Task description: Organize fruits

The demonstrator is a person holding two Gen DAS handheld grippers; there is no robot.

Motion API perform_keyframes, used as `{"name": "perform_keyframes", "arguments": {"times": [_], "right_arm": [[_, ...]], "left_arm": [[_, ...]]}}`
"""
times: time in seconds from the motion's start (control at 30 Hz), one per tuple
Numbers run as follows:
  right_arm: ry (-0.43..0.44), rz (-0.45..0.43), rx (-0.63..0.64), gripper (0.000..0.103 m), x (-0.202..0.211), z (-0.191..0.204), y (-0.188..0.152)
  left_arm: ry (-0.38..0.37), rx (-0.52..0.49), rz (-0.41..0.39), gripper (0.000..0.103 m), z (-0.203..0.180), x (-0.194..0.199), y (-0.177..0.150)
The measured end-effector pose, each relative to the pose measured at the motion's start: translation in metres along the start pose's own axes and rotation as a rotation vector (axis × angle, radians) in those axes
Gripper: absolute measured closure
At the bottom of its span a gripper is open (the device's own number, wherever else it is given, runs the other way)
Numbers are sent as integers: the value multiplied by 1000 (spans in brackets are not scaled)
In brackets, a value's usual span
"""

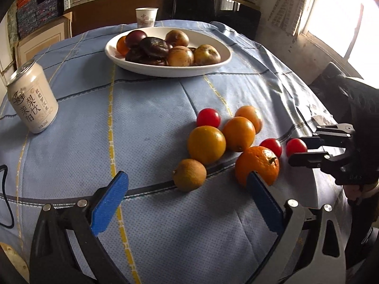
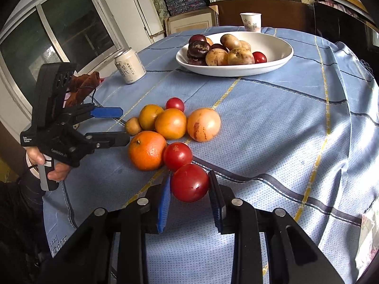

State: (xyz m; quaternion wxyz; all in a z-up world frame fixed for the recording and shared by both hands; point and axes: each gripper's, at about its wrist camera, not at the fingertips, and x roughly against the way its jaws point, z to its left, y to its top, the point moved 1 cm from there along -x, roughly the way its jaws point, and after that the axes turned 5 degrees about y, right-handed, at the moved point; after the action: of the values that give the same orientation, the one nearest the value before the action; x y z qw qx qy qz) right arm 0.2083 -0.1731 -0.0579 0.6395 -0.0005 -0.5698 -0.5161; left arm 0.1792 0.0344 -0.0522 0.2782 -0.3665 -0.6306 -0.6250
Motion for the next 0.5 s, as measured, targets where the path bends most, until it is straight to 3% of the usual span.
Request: {"name": "perform_keyframes", "arguments": {"times": [0.13,0.23,0.33,0.43,0.5], "right_arm": [[-7,3,2,72,-1,1,-1],[-13,1,6,71,-1,2,-1],[-16,1,11,70,-1,3,-1],[-14,-4,15,70,-1,5,-1],[-14,-5,16,70,0,5,0]], "left_arm": [[-15,-19,-7,7,-1,0,1],[-3,-28,7,24,1,-3,2],[13,-15,26,33,7,-9,3],[20,-19,29,36,8,-12,4],[25,-29,29,45,7,-14,6]]}}
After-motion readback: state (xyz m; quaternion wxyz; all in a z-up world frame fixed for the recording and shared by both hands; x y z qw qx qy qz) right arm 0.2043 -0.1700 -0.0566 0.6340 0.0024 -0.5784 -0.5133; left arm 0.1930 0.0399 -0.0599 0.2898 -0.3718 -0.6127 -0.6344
